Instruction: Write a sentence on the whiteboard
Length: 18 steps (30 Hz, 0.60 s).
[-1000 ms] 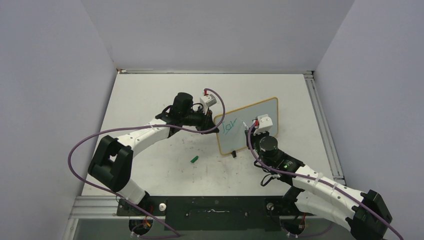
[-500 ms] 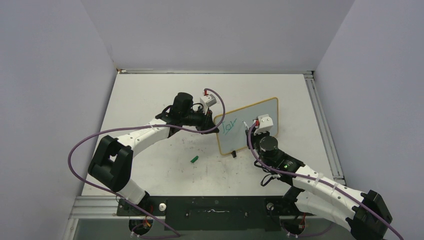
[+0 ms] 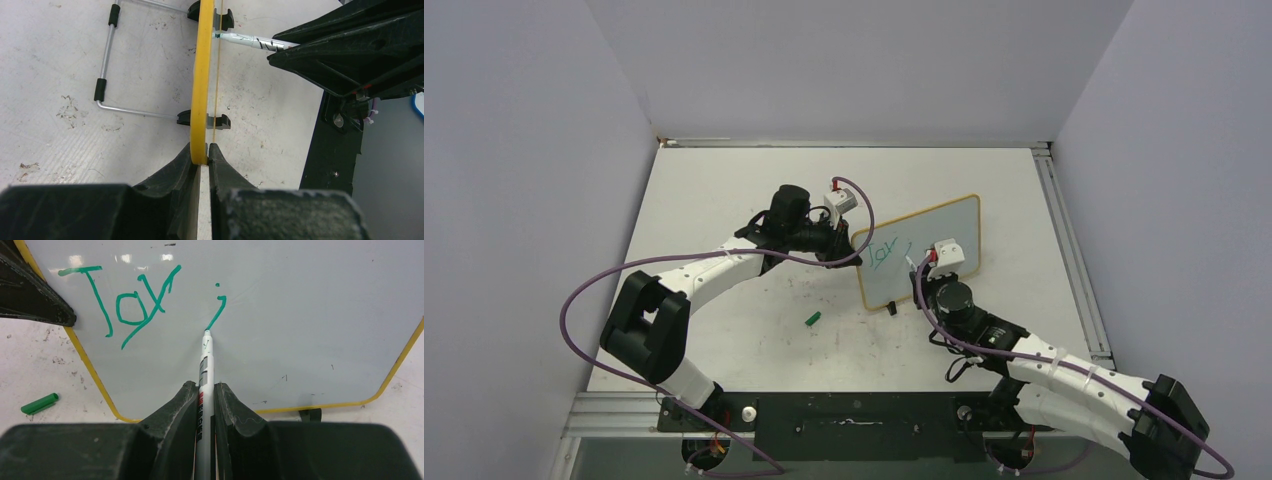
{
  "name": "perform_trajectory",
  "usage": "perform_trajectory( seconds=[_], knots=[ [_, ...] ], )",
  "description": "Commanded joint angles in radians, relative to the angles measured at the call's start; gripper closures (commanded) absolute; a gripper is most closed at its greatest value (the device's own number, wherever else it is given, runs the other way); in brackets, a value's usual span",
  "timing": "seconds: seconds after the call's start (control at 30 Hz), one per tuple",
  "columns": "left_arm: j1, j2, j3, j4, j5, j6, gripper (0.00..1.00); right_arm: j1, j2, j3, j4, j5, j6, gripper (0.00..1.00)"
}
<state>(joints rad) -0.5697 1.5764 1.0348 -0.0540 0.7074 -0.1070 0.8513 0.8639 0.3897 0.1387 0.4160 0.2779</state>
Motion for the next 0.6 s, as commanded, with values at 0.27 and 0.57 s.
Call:
perform_trajectory(
  seconds=[0.27, 0.57],
  knots=[
    [-0.016, -0.013, 0.021, -0.055, 0.013, 0.028, 1.00, 0.030, -0.016, 0.022, -0.022, 0.141, 0.015, 0.95],
    [-0.016, -0.011, 0.021, -0.055, 0.013, 0.028, 1.00, 0.027, -0.077, 0.057, -0.003, 0.126, -0.055, 0.95]
  ],
)
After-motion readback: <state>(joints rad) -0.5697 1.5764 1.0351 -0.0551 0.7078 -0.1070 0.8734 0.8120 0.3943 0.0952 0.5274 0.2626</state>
